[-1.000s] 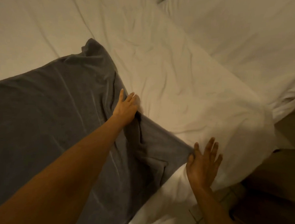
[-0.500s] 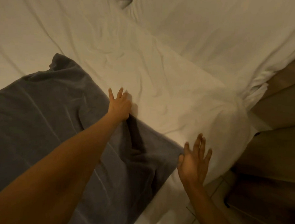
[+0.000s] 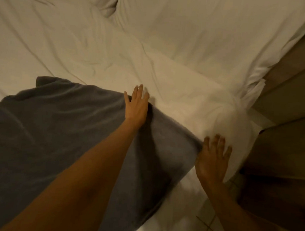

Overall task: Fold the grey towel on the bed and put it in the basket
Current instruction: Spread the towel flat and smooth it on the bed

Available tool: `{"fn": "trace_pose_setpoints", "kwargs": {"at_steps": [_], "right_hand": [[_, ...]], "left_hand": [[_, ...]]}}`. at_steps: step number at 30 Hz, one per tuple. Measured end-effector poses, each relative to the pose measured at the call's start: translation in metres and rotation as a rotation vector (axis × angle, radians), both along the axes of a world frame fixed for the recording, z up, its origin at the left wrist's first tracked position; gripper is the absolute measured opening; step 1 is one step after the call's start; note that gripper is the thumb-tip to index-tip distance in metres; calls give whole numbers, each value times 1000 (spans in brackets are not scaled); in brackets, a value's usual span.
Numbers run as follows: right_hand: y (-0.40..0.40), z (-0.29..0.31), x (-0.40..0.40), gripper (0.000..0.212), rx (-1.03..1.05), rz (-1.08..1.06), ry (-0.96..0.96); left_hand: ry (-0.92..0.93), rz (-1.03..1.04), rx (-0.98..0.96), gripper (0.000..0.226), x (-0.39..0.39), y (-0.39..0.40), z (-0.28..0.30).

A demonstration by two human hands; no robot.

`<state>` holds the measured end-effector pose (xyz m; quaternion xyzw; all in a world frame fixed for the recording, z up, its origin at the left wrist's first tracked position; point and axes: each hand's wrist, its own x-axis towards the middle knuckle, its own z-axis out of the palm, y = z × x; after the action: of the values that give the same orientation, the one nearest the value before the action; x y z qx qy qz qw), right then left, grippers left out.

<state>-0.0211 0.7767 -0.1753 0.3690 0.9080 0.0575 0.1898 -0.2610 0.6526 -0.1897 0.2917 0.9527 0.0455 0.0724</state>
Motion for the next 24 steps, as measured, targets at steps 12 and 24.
{"fn": "trace_pose_setpoints", "kwargs": {"at_steps": [12,24], "right_hand": [[-28,-31,-18,55,-291,212,42],[-81,-5,-142,56,-356,464,295]], "left_hand": [[-296,15,-40,71,35,-36,-43],[-134,75,-139,62,-74,-176,4]]}}
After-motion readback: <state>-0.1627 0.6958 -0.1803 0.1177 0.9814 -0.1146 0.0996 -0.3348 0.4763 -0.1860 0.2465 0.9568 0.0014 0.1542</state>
